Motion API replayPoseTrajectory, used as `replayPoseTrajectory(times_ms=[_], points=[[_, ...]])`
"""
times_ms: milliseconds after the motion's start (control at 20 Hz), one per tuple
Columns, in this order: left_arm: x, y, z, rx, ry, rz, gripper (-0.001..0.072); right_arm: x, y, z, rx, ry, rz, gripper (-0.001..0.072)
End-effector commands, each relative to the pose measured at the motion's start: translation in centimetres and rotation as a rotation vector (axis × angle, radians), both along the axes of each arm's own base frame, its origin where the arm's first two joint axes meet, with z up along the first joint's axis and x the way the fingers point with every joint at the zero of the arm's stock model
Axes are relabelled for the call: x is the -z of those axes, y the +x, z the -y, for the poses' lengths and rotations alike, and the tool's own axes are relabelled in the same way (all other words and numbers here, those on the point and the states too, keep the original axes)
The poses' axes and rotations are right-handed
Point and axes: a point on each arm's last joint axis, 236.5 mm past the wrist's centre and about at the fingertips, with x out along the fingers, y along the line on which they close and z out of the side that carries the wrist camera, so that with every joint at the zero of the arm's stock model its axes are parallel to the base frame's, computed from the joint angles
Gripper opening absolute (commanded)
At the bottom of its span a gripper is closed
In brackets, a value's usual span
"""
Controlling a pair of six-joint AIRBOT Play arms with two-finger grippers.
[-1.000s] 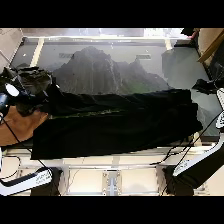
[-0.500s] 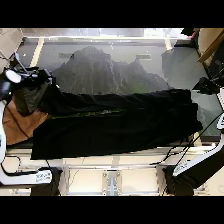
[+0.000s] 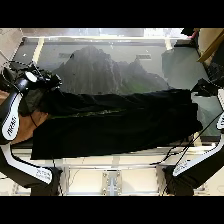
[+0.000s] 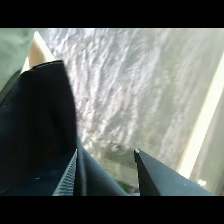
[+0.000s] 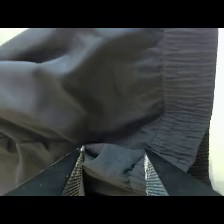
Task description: Fold the clothes and pants, and hang the long-sleeved shirts on hangers.
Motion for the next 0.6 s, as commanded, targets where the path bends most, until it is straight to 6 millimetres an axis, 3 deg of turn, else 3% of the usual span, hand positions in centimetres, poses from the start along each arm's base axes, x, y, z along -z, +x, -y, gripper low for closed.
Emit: replayPoseTrajectory(times_ms=[0, 150, 400, 550], points=[[1.0, 0.0, -0.7, -0.006, 0.030, -0.019, 0.0447, -0.1, 0.0, -0.3, -0.004, 0.011, 0.000, 0.0406], [0.7, 1.2, -1.1, -0.036, 0.036, 0.033, 0.0446, -0.3, 0.3, -0.5, -0.002, 0.021, 0.012, 0.0406], [3.5, 0.9, -0.9, -0.055, 0.014, -0.022, 0.0446, -0.4, 0.7, -1.4, -0.016, 0.035, 0.023, 0.0405], [3.4, 1.9, -1.2, -0.082, 0.005, 0.022, 0.0446, -0.4, 1.0, -2.1, -0.031, 0.033, 0.025, 0.0395]])
